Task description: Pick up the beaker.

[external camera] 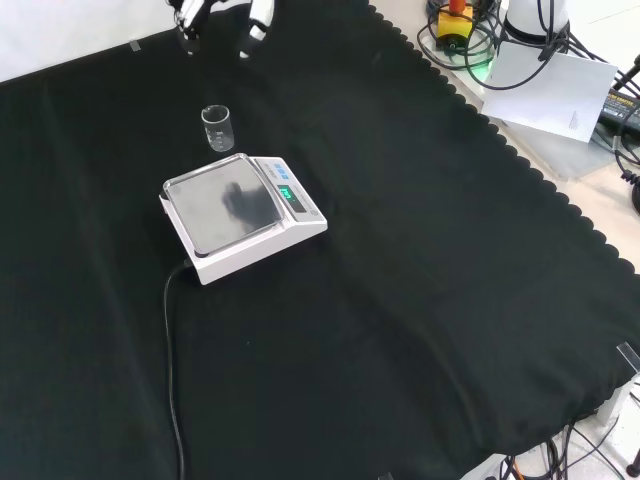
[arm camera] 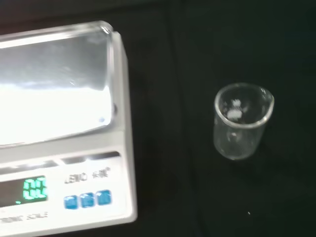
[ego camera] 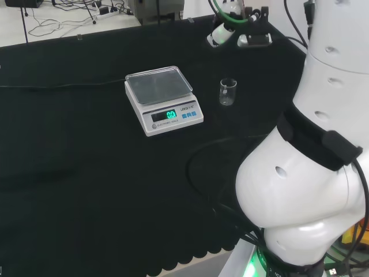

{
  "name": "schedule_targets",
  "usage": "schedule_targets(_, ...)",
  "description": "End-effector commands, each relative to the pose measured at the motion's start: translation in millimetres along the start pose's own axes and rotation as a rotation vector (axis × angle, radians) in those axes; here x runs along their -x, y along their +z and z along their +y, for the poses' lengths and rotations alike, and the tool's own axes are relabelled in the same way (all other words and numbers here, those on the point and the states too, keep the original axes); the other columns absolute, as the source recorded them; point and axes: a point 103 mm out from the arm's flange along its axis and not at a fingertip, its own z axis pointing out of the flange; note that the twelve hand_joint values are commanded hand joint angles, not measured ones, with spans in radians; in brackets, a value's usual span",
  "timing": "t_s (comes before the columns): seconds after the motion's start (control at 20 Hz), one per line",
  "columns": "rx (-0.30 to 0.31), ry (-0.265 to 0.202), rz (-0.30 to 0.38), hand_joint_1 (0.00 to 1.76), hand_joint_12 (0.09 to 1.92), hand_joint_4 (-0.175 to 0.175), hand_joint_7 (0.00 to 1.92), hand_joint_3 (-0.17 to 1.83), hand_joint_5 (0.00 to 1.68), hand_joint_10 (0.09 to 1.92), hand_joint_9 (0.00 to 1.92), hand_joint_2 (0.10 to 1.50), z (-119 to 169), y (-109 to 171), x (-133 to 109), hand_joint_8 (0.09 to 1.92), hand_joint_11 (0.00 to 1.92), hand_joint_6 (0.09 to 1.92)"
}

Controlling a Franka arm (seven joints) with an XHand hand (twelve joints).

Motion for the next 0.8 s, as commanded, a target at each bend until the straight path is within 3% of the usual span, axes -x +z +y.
schedule_targets(0.05, -0.061, 0.018, 0.049, 0.65, 1.46, -0.019, 0.40, 0.44, 0.49, 0.76, 0.53, 0.80, 34, 35, 33, 0.70, 0.02, 0.59)
schedule_targets(0.8, -0.143, 0.034, 0.092, 0.66, 1.46, -0.024, 0.40, 0.45, 0.49, 0.77, 0.54, 0.79, 55, 84, 52, 0.71, 0.03, 0.60)
